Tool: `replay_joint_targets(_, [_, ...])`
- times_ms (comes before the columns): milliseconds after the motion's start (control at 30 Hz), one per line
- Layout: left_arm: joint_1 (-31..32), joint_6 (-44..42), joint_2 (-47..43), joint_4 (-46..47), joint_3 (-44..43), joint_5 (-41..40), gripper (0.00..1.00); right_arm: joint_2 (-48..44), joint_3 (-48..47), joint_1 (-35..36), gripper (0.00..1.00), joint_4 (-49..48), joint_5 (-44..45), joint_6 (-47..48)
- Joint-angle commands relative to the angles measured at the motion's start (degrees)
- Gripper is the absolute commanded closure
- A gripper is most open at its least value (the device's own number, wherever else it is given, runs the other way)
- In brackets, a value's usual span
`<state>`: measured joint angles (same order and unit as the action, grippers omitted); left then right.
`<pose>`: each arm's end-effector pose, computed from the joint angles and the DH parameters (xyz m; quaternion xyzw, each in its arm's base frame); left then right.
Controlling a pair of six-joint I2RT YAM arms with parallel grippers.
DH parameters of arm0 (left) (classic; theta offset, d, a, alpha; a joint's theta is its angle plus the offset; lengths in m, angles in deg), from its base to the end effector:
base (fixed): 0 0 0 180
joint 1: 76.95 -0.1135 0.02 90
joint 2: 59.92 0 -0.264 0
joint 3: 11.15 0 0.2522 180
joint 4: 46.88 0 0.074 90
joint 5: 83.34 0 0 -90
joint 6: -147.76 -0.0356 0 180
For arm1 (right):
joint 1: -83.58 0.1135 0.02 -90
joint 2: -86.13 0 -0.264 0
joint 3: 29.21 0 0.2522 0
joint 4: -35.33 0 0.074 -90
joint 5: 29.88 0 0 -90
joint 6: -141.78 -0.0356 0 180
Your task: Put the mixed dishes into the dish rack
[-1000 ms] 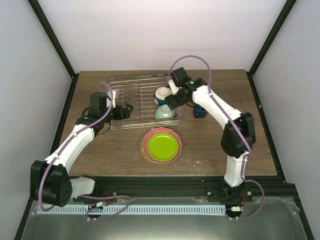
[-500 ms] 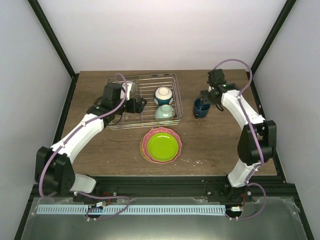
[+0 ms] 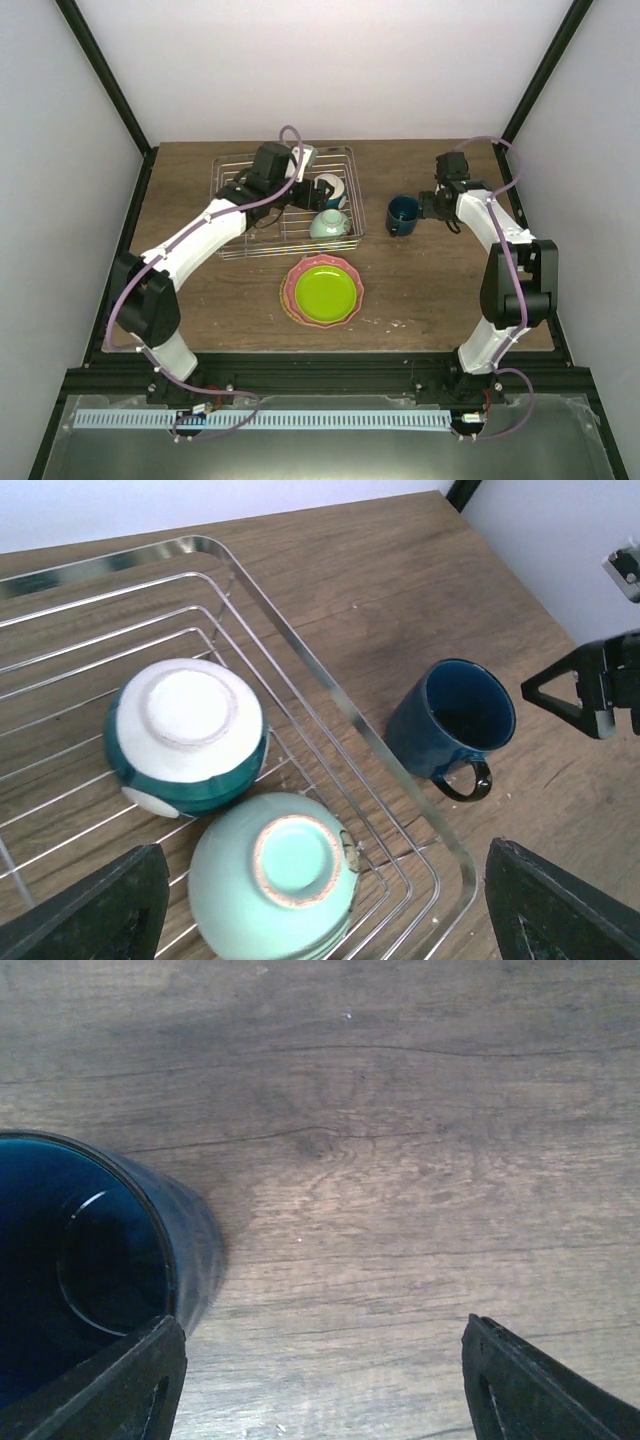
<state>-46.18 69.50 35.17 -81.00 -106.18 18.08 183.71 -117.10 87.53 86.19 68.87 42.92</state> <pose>0.3278 -0.2034 0.3150 0.1913 0.8595 -0.2508 0.4022 0.3566 0.0192 0.2377 0.0607 0.9626 -0.0450 0.2601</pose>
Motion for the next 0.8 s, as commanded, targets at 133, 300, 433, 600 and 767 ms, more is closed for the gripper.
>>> replay_joint_targets(133, [1.52,0.09,2.19,-0.66,-1.38,0.18,0.12,-1.47,0.35,-0.34,0.25,-5.12,-4.18,-0.24])
replay_joint_targets(300, [1.9,0.61,1.7,-0.28,0.16,0.22,0.12,1.25,0.64,-0.34,0.27,-7.72,-7.27,0.08])
replay_joint_targets(433, [1.86,1.29,-0.06,0.07,2.5,0.68,0.12,5.17,-0.13,-0.61,0.33,-9.87,-12.21,0.19])
replay_joint_targets(600, [2.0,2.13,-3.61,0.32,5.98,1.24,0.12,9.33,-2.11,-0.6,0.43,-9.98,-13.82,0.34])
replay_joint_targets(767, [2.0,2.39,-6.27,0.5,8.41,1.15,0.12,10.99,-2.77,-0.69,0.73,-10.13,-15.06,1.15])
